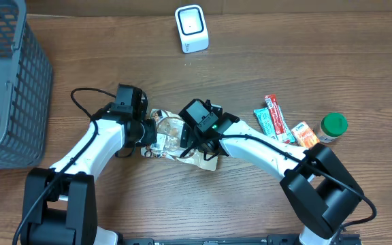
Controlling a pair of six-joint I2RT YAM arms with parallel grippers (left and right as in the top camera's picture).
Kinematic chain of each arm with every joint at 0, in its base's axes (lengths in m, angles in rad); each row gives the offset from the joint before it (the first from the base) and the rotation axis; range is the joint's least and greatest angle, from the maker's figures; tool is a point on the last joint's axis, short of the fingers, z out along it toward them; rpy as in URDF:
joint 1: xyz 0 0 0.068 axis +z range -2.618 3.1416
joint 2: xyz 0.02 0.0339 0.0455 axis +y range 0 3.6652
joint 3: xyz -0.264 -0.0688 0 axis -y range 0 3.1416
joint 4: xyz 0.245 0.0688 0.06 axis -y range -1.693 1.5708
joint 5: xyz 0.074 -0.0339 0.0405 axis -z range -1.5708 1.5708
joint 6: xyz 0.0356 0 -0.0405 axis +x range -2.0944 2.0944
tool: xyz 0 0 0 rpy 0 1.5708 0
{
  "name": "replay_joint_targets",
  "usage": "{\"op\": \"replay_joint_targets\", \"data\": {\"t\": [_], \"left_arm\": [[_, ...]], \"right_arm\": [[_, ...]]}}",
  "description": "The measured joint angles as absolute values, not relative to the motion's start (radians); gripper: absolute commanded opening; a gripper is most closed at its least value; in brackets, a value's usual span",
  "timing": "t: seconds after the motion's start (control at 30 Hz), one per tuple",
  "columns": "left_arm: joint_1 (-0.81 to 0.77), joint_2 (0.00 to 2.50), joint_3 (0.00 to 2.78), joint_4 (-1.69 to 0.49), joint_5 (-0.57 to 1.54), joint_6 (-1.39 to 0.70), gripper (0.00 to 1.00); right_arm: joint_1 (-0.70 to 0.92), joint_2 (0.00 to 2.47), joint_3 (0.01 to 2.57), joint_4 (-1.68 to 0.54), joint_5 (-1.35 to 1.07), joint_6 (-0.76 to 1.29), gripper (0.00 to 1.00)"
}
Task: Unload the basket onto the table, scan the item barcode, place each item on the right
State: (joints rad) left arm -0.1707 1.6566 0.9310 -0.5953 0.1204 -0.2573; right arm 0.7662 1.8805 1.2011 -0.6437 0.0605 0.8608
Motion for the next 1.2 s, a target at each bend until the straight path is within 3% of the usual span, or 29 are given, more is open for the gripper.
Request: {"op": "replay_joint_targets", "data": {"t": [0.63, 0.87, 1.2], "left_arm": [[-0.171, 1.657, 0.909, -0.586, 0.115, -0.264, 0.13], [-0.171, 1.657, 0.903, -0.583, 0.1, -0.263, 0.13], [-0.17, 1.657, 0.903, -0.579, 0.094, -0.264, 0.13]], "right_arm": [[0.766, 1.925, 1.198, -0.559, 0.04, 0.863, 0.84], [0.759, 1.93, 1.198, -0.524, -0.072, 0.876, 0.72], [0.748, 1.935, 1.198, -0.519, -0.124, 0.91, 0.63]]}}
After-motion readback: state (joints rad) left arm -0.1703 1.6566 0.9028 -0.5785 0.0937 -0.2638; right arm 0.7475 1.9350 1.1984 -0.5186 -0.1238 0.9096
